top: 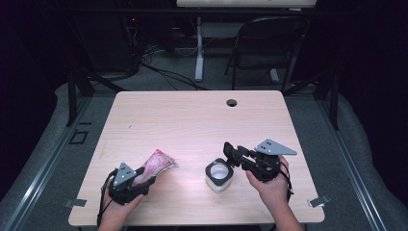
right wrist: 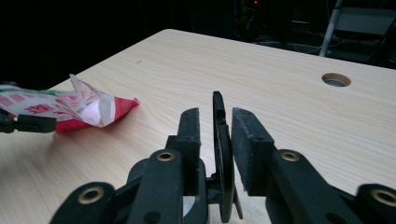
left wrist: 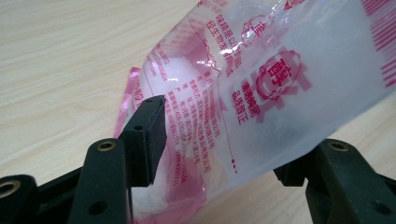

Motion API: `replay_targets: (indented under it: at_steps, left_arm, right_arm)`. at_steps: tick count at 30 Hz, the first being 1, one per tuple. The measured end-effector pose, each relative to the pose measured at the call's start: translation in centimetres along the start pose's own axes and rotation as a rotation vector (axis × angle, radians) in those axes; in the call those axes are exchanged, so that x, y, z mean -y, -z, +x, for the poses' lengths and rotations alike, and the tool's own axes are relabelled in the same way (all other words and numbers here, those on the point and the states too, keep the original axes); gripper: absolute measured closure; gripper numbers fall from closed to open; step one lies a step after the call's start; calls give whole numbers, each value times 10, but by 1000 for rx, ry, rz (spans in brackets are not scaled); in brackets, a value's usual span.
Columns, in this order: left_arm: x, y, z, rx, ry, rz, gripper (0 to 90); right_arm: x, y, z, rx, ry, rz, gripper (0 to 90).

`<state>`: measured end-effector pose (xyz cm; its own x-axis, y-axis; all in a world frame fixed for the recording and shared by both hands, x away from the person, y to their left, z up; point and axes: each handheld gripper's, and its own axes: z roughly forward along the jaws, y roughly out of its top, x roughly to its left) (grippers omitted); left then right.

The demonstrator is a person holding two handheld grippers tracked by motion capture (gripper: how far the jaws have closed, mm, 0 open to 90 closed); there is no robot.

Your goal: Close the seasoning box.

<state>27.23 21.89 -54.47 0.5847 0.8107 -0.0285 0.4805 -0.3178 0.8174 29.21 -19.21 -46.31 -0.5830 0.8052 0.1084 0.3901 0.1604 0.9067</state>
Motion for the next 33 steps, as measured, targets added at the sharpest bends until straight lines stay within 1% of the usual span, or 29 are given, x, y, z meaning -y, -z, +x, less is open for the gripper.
replay_targets:
  at_steps: [2, 3, 4, 6, 7, 10, 16, 18, 19, 20, 21, 23, 26, 29, 30, 31, 32, 33]
  left_arm:
    - [1, -1, -1, 7, 1, 8, 436]
    - [3, -2, -1, 14, 12, 11, 422]
    - [3, -2, -1, 14, 12, 11, 399]
    - [4, -3, -1, 22, 26, 21, 383]
    - [6, -4, -1, 25, 22, 34, 362]
    - [7, -5, -2, 25, 17, 41, 356]
    - [8, -4, -5, 20, 23, 43, 332]
    - [9, -4, -7, 17, 6, 50, 324]
    - [9, -4, -10, 14, -2, 55, 319]
    - [9, -4, -10, 14, -2, 55, 314]
    - [8, -4, -11, 17, -27, 68, 314]
    - [9, -4, -13, 16, -19, 66, 313]
    - [10, -5, -16, 12, -21, 67, 312]
    - [10, -5, -17, 14, -26, 70, 313]
    - [11, -5, -17, 15, -18, 65, 313]
    - [11, -6, -18, 12, -26, 69, 313]
    - [11, -6, -18, 12, -26, 69, 313]
    - [12, -8, -20, 10, -32, 75, 313]
  right_arm:
    - [0, -1, 1, -8, 7, -3, 761]
    - [1, -1, 3, -15, 15, 8, 765]
    - [1, -1, 3, -15, 15, 8, 765]
    - [2, -2, 6, -13, 32, 11, 766]
    - [3, -3, 8, -12, 45, 19, 770]
    - [4, -4, 11, -13, 50, 25, 776]
    - [8, -9, 17, -39, 61, 34, 781]
    - [8, -10, 20, -42, 72, 41, 776]
    - [9, -10, 23, -47, 89, 43, 772]
    - [10, -11, 25, -51, 93, 42, 769]
    - [10, -11, 26, -48, 102, 42, 767]
    - [11, -11, 27, -50, 105, 43, 763]
    - [14, -12, 31, -55, 118, 49, 745]
    - [18, -15, 37, -58, 143, 59, 723]
    - [18, -15, 37, -58, 143, 59, 723]
    - [20, -16, 40, -56, 158, 61, 714]
    - [20, -16, 40, -56, 158, 61, 714]
    - [22, -17, 42, -56, 173, 67, 709]
